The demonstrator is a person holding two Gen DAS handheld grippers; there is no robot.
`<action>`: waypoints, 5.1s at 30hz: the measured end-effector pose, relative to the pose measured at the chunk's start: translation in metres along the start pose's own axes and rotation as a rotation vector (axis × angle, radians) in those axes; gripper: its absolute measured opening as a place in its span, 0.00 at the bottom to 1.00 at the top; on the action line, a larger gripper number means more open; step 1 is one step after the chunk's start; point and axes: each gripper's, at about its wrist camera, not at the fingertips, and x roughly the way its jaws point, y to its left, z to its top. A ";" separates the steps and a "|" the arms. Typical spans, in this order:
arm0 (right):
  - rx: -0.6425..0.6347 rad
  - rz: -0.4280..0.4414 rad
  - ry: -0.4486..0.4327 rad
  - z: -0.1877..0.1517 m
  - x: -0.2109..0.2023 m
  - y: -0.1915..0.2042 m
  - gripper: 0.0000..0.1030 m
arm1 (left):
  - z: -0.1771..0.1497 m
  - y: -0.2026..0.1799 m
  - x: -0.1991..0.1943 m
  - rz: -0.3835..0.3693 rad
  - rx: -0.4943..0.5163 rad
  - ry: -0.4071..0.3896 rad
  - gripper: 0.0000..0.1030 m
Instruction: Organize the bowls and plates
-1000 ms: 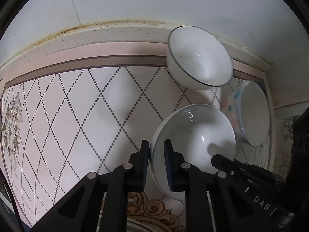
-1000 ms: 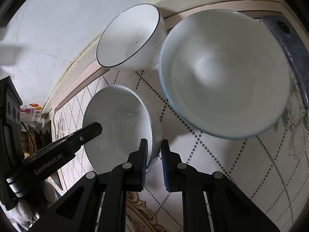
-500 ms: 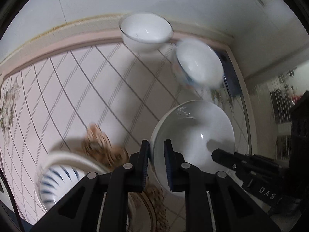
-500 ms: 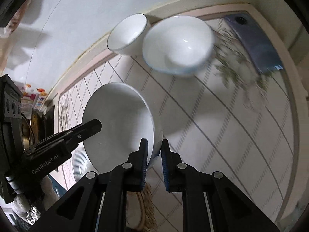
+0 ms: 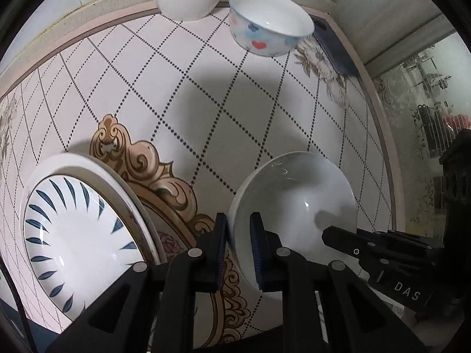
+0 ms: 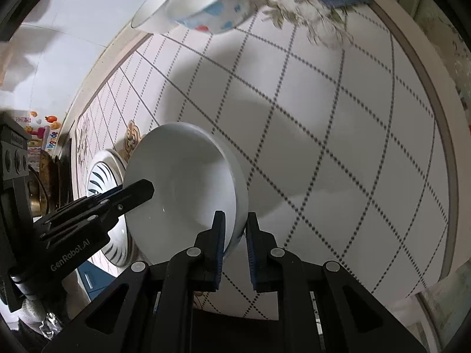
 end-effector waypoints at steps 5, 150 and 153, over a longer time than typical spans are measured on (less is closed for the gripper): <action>-0.008 -0.008 -0.003 -0.004 0.003 -0.003 0.15 | -0.005 -0.002 0.007 0.017 0.008 0.007 0.13; 0.033 0.270 -0.124 0.270 -0.027 0.067 0.52 | 0.239 0.116 -0.013 -0.126 -0.281 -0.072 0.26; 0.029 0.284 -0.089 0.306 0.008 0.078 0.52 | 0.255 0.130 0.013 -0.182 -0.319 -0.016 0.29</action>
